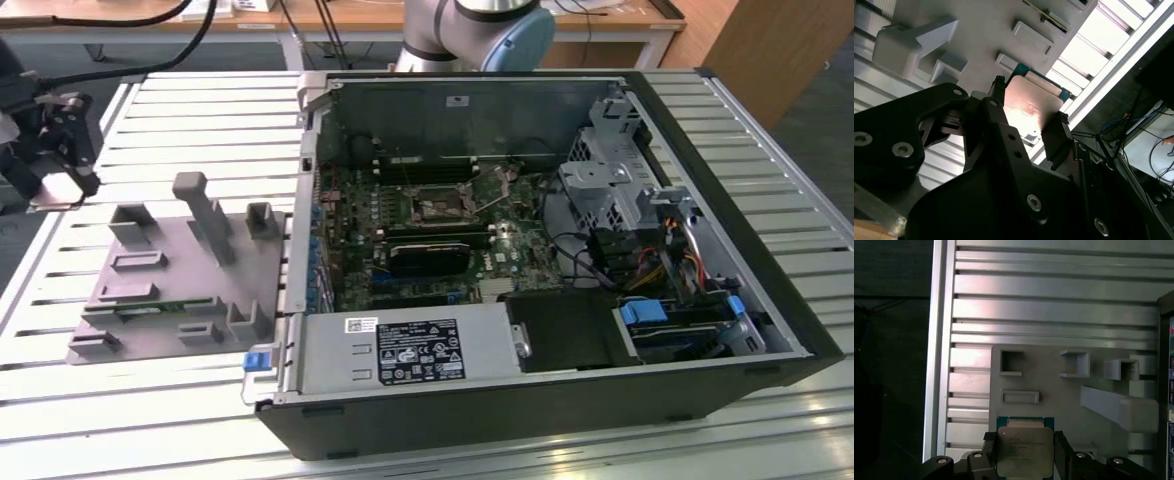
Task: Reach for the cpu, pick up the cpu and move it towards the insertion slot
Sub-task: 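Pick up the cpu and move it towards the insertion slot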
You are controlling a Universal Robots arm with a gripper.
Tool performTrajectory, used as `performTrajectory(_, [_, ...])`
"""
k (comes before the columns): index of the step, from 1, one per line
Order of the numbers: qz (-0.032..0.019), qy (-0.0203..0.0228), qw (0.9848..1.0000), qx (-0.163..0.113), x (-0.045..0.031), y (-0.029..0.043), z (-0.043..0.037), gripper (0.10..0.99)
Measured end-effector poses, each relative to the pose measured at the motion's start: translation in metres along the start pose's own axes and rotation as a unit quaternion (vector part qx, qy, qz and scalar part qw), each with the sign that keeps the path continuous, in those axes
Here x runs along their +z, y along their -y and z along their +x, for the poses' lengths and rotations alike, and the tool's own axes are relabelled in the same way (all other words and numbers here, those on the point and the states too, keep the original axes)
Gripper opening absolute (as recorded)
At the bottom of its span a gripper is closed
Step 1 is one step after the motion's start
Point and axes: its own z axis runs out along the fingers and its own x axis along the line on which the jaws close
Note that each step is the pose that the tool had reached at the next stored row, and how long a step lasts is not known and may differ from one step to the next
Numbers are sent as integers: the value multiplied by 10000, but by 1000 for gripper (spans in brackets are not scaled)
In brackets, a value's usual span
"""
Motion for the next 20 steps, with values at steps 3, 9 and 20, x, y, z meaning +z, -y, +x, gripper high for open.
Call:
performTrajectory(3, [0,-1,10000,1,-66,-4,0,541])
performTrajectory(9, [0,0,10000,2,-221,-14,0,541])
performTrajectory(20, [0,0,10000,6,-494,-31,1,541])
